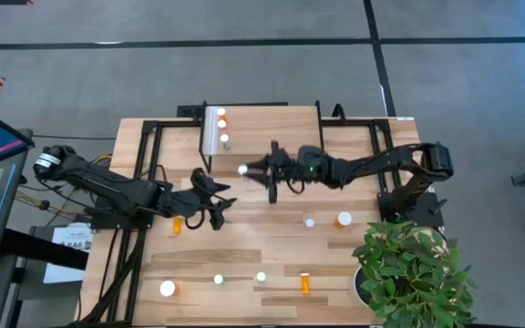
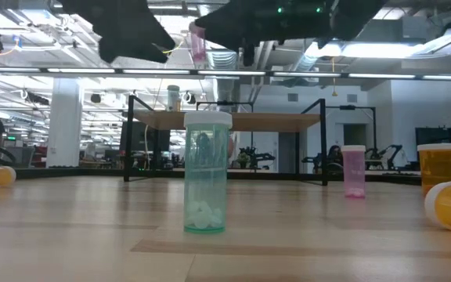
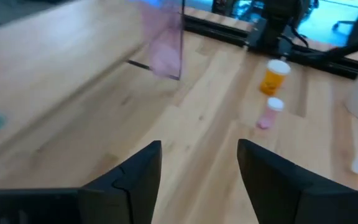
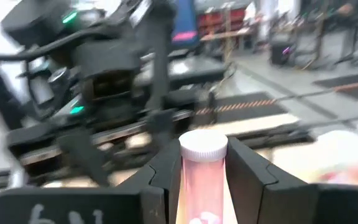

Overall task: Pick and place medicine bottles onto shelf by color
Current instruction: Put the left pink pill bottle on the shelf

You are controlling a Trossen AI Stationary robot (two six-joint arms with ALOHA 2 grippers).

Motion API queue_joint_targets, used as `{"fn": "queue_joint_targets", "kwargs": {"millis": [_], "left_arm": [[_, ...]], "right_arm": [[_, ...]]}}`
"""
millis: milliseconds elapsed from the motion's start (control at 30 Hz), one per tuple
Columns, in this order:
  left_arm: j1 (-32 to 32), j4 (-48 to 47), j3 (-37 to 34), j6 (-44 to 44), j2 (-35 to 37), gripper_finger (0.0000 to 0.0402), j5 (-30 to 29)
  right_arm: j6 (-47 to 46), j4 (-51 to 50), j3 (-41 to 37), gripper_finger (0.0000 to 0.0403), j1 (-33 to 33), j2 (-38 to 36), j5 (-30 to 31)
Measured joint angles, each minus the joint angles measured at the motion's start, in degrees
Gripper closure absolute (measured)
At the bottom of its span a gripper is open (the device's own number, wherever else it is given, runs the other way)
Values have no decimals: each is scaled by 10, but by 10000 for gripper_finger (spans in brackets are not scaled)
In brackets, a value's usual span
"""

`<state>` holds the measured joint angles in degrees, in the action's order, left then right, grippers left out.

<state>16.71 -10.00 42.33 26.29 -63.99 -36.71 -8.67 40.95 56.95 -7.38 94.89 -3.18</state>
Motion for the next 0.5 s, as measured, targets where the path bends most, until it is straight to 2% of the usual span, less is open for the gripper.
{"fn": "queue_joint_targets", "kwargs": {"millis": [100, 267, 367, 500], "left_arm": [[9, 10, -24, -13, 24, 204, -21], [17, 109, -109, -37, 62, 204, -36], [13, 199, -158, -75, 91, 204, -20], [2, 291, -196, -119, 133, 204, 15]], "right_arm": [[11, 34, 0, 281, -41, 0, 0], [28, 55, 9, 281, -108, 0, 0], [31, 49, 40, 281, -139, 17, -14], [9, 37, 93, 281, -163, 67, -66]]}}
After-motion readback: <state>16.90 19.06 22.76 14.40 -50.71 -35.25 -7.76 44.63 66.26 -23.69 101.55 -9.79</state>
